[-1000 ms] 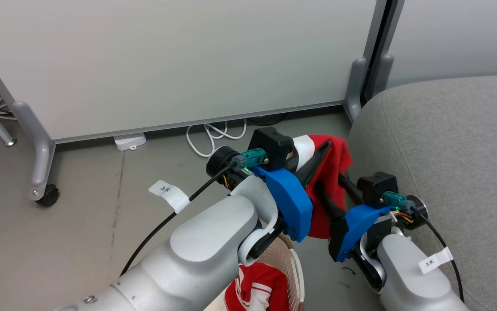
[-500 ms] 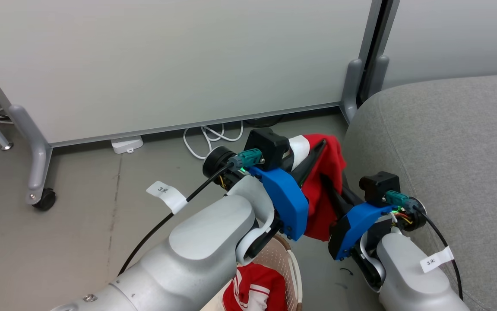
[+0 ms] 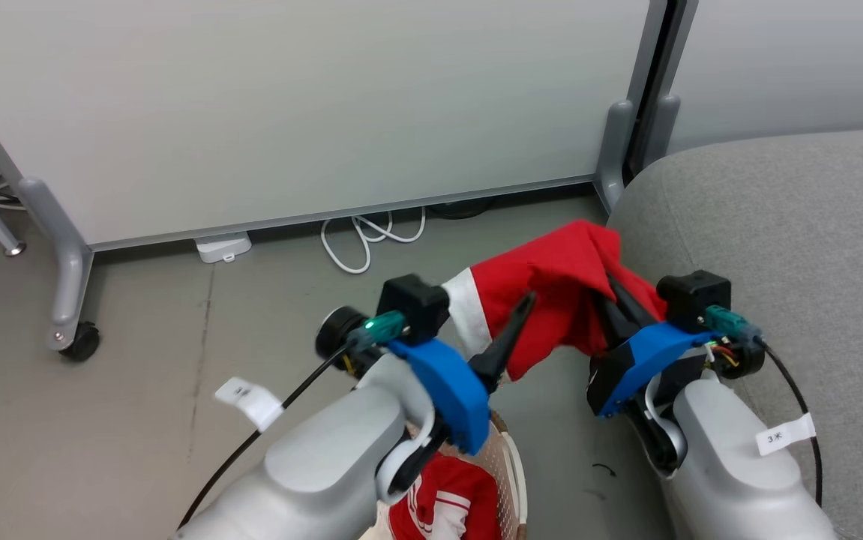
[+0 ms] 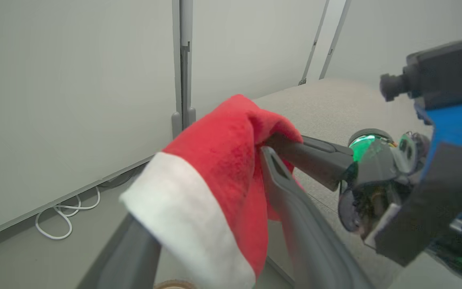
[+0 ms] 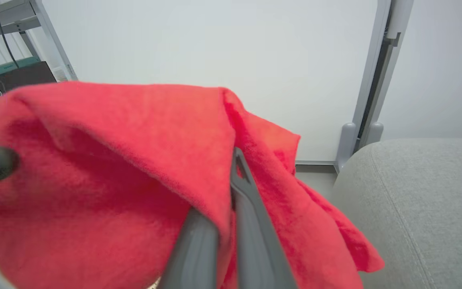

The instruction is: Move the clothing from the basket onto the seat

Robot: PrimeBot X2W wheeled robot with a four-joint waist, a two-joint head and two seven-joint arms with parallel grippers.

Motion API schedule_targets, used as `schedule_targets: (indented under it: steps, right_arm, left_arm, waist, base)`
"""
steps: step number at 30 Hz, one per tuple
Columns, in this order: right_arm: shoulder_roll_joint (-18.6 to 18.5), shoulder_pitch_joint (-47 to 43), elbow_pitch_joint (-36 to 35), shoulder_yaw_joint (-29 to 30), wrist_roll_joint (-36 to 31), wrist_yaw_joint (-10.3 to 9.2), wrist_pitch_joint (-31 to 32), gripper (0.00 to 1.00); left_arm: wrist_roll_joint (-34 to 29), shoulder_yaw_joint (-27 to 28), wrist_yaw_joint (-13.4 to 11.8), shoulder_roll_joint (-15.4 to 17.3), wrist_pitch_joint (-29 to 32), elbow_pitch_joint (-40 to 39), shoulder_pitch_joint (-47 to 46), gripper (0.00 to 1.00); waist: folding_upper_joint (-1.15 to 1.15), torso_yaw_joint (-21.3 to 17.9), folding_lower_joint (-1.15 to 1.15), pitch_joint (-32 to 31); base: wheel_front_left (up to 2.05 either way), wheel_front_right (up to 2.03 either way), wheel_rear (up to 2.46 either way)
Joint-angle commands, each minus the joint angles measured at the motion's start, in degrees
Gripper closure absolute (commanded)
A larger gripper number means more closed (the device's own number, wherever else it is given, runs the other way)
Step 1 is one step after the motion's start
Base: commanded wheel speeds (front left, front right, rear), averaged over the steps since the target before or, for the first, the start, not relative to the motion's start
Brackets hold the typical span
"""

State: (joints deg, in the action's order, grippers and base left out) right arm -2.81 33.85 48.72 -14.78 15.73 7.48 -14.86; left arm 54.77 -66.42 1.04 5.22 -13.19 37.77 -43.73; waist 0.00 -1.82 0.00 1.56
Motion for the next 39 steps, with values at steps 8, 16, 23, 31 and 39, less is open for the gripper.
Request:
schedule_targets:
  steps: [8,16,23,31,39]
  right_arm:
    - [-0.1,-0.4,-4.6,5.7,-2.8,0.03,-0.4,1.00]
    - [-0.1,-2.2,-8.5,7.2,-4.6,0.03,0.0,1.00]
    - [-0.2,-3.9,-12.0,7.0,-5.0,0.03,2.0,1.00]
    - [-0.2,-5.8,-15.6,6.9,-4.9,0.03,4.0,1.00]
    - [-0.1,-6.8,-18.0,7.1,-4.9,0.03,5.0,1.00]
  left_arm:
    - [-4.0,5.7,0.1,4.2,-2.1,-4.6,7.8,0.00]
    - [-17.2,21.8,0.5,7.5,-2.1,-17.0,20.3,0.00]
    - [-27.9,34.4,0.7,8.1,-2.1,-23.4,30.1,0.00]
    - [-34.3,44.8,1.6,7.1,-2.0,-26.3,38.2,0.00]
    - [-37.7,48.7,3.4,5.2,-2.0,-26.9,40.5,0.00]
  waist:
    - [0.00,0.2,0.00,0.4]
    - [0.00,-1.0,0.00,0.7]
    - [0.00,-3.5,0.00,1.1]
    - [0.00,-8.7,0.00,2.0]
    - [0.00,-15.0,0.00,3.7]
  base:
    - [0.00,0.00,0.00]
    - [0.00,0.00,0.00]
    - [0.00,0.00,0.00]
    - [0.00,0.00,0.00]
    - [0.00,0.00,0.00]
